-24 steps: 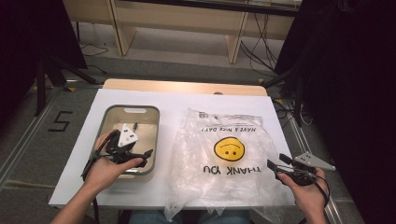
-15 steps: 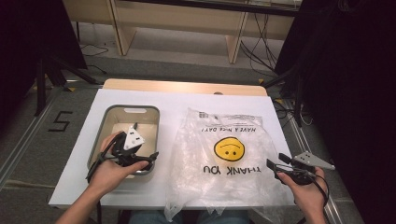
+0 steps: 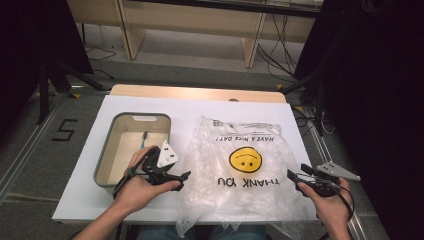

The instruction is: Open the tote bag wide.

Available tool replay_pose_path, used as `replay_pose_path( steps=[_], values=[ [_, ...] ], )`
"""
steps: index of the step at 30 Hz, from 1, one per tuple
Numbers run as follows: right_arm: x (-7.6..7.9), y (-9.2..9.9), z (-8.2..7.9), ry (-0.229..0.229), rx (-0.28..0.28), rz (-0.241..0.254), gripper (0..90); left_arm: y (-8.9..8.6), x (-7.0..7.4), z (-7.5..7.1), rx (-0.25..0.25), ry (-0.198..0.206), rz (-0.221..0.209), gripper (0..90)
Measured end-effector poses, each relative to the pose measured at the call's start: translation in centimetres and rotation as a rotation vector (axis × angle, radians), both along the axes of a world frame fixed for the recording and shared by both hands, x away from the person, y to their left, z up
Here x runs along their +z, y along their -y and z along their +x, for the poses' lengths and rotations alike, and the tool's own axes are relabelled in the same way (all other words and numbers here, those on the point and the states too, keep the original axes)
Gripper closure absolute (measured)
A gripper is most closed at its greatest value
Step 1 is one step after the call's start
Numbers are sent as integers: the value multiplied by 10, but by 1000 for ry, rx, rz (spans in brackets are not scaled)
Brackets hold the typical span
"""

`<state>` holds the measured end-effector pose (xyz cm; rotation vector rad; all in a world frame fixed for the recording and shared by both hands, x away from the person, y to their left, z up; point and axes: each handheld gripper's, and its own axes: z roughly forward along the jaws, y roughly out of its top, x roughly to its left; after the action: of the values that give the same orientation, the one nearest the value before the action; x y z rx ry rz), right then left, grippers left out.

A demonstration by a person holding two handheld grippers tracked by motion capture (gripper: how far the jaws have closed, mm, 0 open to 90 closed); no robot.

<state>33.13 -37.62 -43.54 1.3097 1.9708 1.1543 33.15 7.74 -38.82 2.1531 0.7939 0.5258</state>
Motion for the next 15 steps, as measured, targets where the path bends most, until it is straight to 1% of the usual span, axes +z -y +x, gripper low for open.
replay_pose_path(
  steps=[1, 2, 3, 4, 5, 6, 7, 8, 9, 10, 11, 12, 13, 14, 15],
  values=[
    [0, 0, 0, -2, -3, -1, 381, 0, 0, 0, 0, 0, 0, 241],
    [0, 1, 1, -6, -4, -1, 380, 8, 0, -3, -20, -5, 9, 244],
    [-1, 2, 1, -10, -5, -4, 378, 8, 0, -3, -20, -5, 9, 248],
    [-1, 2, 1, -15, -6, -6, 378, 15, -1, -4, -38, -10, 14, 251],
    [-2, 3, 1, -19, -9, -7, 377, 15, -1, -4, -38, -10, 14, 253],
    [-3, 4, 2, -25, -12, -6, 376, 22, -4, -5, -49, -16, 30, 256],
    [-3, 4, 2, -25, -12, -6, 376, 22, -4, -5, -49, -16, 30, 258],
    [-3, 5, 2, -33, -16, -9, 375, 27, -9, -4, -68, -27, 38, 260],
    [-3, 5, 2, -33, -16, -9, 375, 27, -9, -4, -68, -27, 38, 263],
    [-4, 5, 2, -40, -19, -14, 375, 30, -14, -3, -81, -44, 46, 265],
    [-4, 5, 2, -40, -19, -14, 375, 30, -14, -3, -81, -44, 46, 269],
    [-4, 6, 3, -47, -20, -18, 375, 33, -17, -3, -82, -50, 58, 271],
    [-4, 6, 3, -47, -20, -18, 375, 33, -17, -3, -82, -50, 58, 272],
    [-5, 7, 3, -57, -27, -24, 374, 37, -20, -4, -91, -56, 71, 272],
    [-5, 7, 3, -57, -27, -24, 374, 37, -20, -4, -91, -56, 71, 273]
  ],
)
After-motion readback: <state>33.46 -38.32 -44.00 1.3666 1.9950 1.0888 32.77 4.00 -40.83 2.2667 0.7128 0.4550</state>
